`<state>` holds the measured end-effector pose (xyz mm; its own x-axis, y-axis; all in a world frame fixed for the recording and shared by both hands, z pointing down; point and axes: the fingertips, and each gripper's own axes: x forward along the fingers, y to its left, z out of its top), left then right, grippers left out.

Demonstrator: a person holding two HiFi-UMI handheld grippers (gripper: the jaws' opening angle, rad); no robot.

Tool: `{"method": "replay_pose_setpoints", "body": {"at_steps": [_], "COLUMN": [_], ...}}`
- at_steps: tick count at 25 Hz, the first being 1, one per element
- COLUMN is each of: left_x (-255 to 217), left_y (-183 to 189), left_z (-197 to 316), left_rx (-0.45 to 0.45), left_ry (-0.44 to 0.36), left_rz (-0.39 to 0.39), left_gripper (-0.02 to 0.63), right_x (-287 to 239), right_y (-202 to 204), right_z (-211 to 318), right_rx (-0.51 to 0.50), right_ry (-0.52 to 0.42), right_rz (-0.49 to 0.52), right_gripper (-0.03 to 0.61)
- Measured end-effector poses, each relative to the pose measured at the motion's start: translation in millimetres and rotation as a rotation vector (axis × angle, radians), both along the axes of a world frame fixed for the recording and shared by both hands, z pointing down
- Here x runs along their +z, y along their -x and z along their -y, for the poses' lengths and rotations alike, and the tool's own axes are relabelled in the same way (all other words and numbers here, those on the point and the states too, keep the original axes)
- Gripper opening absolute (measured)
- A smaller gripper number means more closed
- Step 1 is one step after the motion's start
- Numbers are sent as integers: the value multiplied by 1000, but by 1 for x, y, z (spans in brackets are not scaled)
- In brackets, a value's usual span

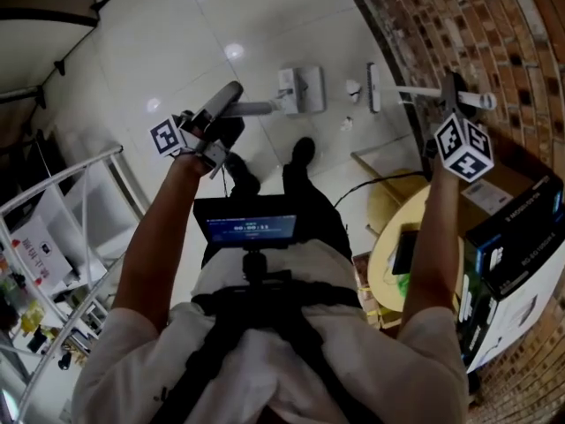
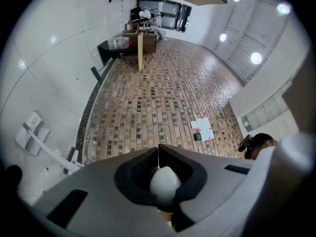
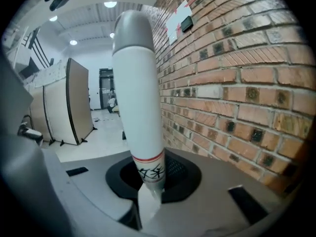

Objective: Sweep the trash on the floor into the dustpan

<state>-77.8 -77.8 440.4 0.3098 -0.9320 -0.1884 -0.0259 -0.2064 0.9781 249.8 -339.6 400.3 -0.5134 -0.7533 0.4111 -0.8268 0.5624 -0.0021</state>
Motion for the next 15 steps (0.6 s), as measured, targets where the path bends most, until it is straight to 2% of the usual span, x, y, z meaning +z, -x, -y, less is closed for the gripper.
{"method": "replay_pose_setpoints", "body": {"at_steps": [3, 6, 9, 15], "left_x": [11, 24, 31, 35], "left_y": [-21, -28, -29, -28], "left_z": [16, 21, 20, 15], "left_rx": [37, 36, 46, 56], "left_ry": [42, 98, 130, 140], "left_rz": [-6, 1, 9, -2], "left_gripper": [0, 0, 0, 0], "right_x": [43, 117, 152, 158], "right_y": [-11, -22, -33, -23], "right_z": [4, -7, -16, -8], "right_rx": [26, 76, 170, 248], "right_ry": [23, 121, 203, 263], "right_rz": [-84, -155, -120, -88], "right_gripper": [43, 43, 48, 51]}}
